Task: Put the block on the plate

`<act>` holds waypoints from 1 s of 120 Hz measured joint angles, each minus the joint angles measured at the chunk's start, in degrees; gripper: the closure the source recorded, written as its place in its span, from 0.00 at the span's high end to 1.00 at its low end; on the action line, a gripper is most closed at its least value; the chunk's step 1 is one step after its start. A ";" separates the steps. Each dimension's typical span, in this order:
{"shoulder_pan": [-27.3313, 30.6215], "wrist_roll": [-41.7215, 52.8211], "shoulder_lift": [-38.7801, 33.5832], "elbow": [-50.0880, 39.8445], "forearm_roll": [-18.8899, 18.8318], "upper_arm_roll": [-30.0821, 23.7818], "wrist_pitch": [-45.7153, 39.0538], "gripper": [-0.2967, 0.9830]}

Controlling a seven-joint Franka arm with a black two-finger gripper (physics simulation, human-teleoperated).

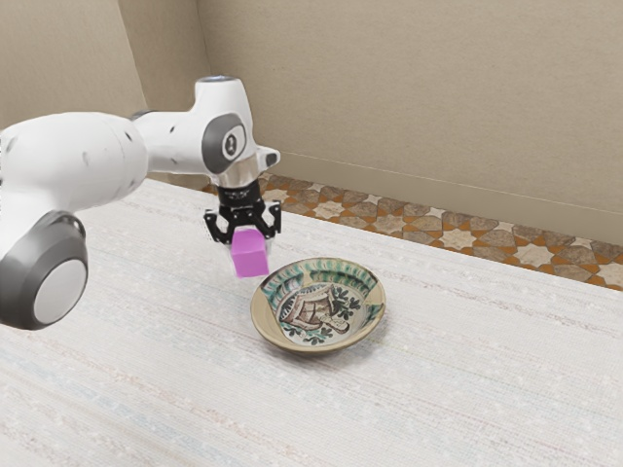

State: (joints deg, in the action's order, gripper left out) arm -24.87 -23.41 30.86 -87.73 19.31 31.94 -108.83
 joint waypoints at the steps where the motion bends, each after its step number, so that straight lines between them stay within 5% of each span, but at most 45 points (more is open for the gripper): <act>1: -0.37 -0.05 -0.02 0.00 0.01 0.02 0.01 0.54; 55: -12.32 -2.00 0.26 0.34 1.79 1.47 0.38 0.54; 120: -13.19 -2.92 3.54 -0.26 4.04 1.11 -2.58 0.61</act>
State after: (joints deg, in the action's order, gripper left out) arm -38.06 -26.33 34.41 -88.00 23.34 33.05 -111.41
